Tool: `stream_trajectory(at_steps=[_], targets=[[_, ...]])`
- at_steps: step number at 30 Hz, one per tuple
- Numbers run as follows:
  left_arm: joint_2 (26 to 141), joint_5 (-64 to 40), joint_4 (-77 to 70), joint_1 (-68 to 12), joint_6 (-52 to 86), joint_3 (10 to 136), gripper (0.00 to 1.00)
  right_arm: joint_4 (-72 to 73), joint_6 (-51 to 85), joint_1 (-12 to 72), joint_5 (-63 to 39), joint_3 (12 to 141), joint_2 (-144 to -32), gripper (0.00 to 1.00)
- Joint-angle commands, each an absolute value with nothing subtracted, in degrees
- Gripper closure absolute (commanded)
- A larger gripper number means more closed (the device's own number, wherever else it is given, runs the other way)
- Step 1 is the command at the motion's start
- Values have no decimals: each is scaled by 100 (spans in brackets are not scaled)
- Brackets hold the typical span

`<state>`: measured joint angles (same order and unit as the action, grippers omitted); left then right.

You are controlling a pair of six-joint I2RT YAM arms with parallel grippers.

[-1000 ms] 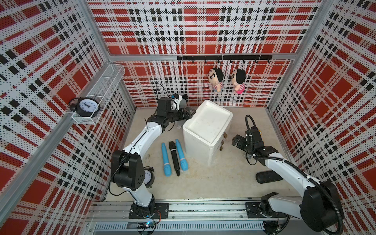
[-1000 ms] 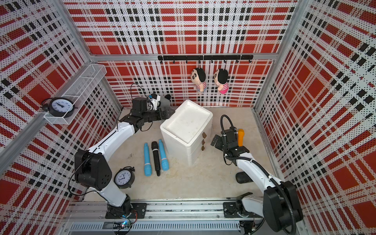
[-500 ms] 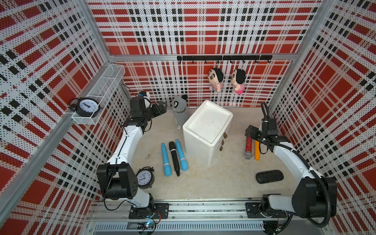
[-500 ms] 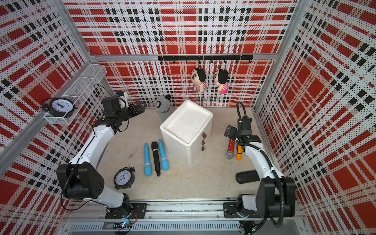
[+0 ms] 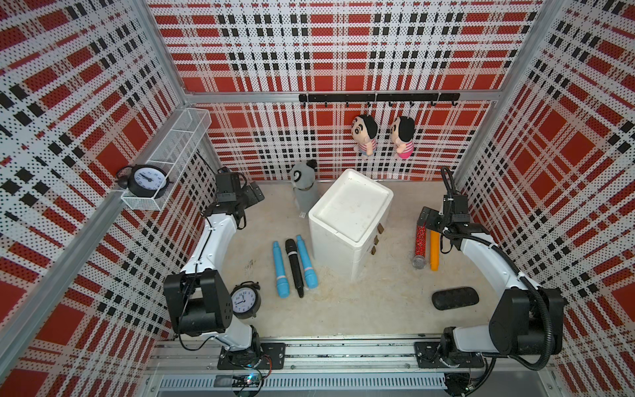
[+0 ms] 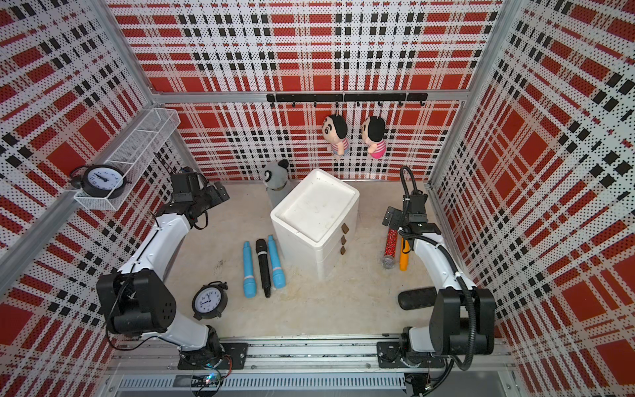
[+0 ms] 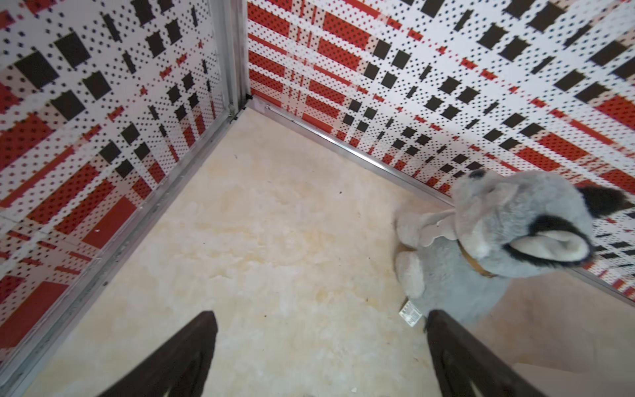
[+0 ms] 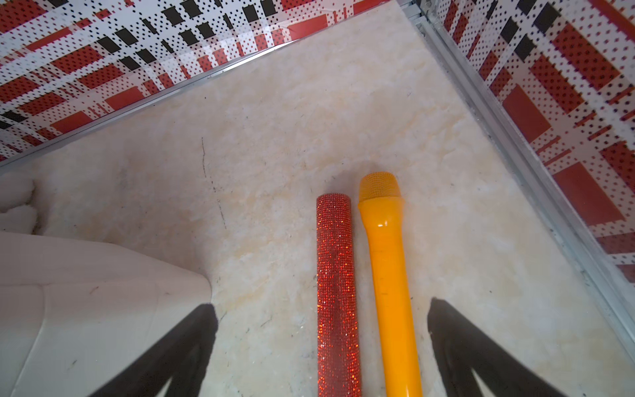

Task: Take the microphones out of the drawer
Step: Reset both arms

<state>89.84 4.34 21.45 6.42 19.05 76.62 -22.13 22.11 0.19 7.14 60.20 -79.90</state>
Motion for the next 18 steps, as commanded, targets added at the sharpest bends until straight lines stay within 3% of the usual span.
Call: stream_trajectory(at_steps=[1,5,12,18], targets=[[9201,623,1951,698,1803,7380,2,-2217,1952,-47,865,6324,-8115,0],[9254,371,1466,712,1881,6996,2,-2184,1931,-146,764,6299,-8152,0],[8861,829,584,608,1877,6108,2,-1638,1740,-237,571,5917,-7800,0],[7868,1556,-1913,-64,435,4098,2,-1025,1474,-234,577,5582,-7716,0]])
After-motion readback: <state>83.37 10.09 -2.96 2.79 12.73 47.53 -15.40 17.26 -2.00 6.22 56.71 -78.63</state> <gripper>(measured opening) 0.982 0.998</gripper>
